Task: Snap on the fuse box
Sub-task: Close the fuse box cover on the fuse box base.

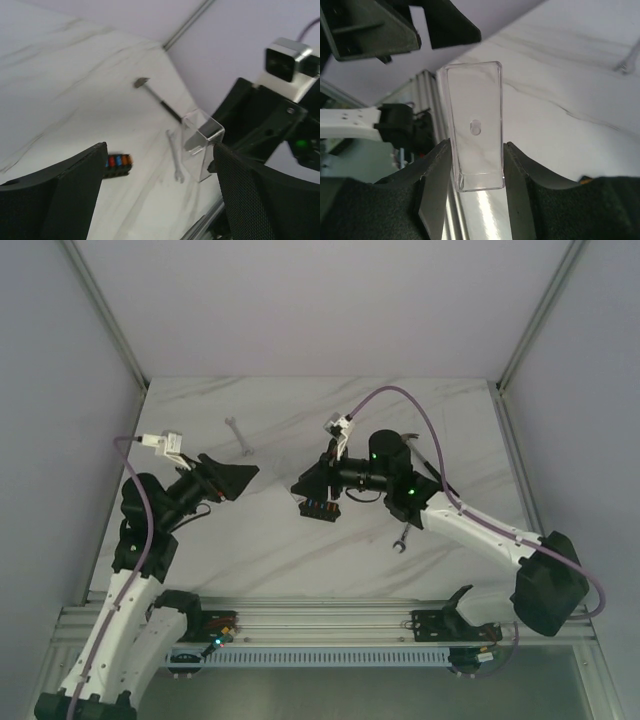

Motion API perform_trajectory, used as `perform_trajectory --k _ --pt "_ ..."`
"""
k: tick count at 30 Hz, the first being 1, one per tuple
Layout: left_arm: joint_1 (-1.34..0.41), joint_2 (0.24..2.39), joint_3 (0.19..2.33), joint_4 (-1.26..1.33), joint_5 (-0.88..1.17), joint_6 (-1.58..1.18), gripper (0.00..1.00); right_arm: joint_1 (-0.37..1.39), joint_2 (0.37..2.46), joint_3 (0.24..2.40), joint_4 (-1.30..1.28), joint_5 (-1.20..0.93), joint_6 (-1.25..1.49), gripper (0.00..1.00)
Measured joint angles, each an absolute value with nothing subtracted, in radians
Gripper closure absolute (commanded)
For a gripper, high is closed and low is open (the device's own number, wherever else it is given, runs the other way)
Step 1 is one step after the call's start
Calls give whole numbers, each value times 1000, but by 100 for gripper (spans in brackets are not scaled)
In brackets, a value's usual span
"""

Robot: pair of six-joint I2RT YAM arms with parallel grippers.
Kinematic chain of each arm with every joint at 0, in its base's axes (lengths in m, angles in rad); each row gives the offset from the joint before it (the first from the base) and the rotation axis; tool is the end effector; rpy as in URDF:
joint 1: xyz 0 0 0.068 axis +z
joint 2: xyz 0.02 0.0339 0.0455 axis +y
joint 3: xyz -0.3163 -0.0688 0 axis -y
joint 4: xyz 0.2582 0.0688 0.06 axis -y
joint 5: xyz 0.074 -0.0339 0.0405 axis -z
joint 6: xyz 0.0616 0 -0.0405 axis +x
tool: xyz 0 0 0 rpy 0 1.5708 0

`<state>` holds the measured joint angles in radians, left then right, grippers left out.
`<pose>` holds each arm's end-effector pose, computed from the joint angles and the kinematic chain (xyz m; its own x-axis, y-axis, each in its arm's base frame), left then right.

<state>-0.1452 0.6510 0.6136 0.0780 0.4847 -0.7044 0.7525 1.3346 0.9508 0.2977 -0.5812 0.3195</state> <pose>0.1512 -0.0511 0.3607 -0.3506 -0.5278 -0.7736 0.4746 0.6120 -0.6326 0.2199 0.2522 0.3692 -0.3644 0.0184 -0.9310 -0.9017 0.2428 0.3578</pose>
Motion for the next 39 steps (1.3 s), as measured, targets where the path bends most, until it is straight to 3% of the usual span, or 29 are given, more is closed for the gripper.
perform_trajectory --k 16,33,37,39 --pt "-414 645 490 521 464 -854 10 752 1293 889 671 -691 622 67" --pt "-501 753 492 715 448 -921 49 752 1314 857 762 -785 648 65" --pt "-501 754 495 704 447 -908 55 752 1314 857 762 -784 646 61" --pt "-503 754 502 685 444 -898 57 751 1314 855 759 -780 640 49"
